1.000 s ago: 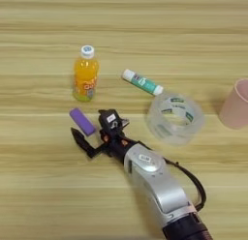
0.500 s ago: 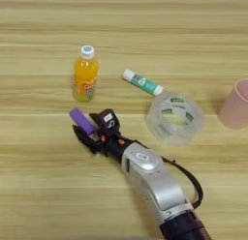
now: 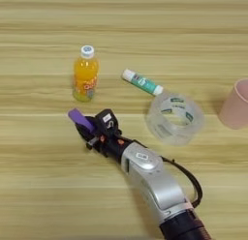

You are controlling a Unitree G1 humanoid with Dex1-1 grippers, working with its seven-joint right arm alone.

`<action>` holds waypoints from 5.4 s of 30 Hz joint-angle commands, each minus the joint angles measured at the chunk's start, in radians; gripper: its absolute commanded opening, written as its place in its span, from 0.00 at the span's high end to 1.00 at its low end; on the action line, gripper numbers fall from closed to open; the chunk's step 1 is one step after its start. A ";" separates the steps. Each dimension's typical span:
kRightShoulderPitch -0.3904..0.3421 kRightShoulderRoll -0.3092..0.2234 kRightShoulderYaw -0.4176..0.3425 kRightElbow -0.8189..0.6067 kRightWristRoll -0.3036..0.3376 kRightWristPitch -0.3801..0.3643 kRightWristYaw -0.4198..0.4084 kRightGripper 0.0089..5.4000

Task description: Move the objects on the table

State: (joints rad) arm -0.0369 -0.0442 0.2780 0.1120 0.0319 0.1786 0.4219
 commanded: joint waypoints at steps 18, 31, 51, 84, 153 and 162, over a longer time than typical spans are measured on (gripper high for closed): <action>0.022 -0.046 -0.065 -0.229 -0.005 0.067 -0.055 0.74; 0.025 -0.088 -0.159 -0.380 0.022 0.115 -0.085 0.74; 0.017 -0.186 -0.432 -0.492 0.097 0.148 -0.120 0.74; 0.082 -0.299 -0.662 -0.317 0.115 0.100 -0.145 0.74; 0.104 -0.311 -0.621 -0.237 0.121 0.084 -0.152 0.26; 0.090 -0.323 -0.608 -0.341 0.118 0.109 -0.152 0.02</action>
State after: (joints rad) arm 0.1050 -0.3244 -0.3213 -0.1680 0.1459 0.3010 0.2720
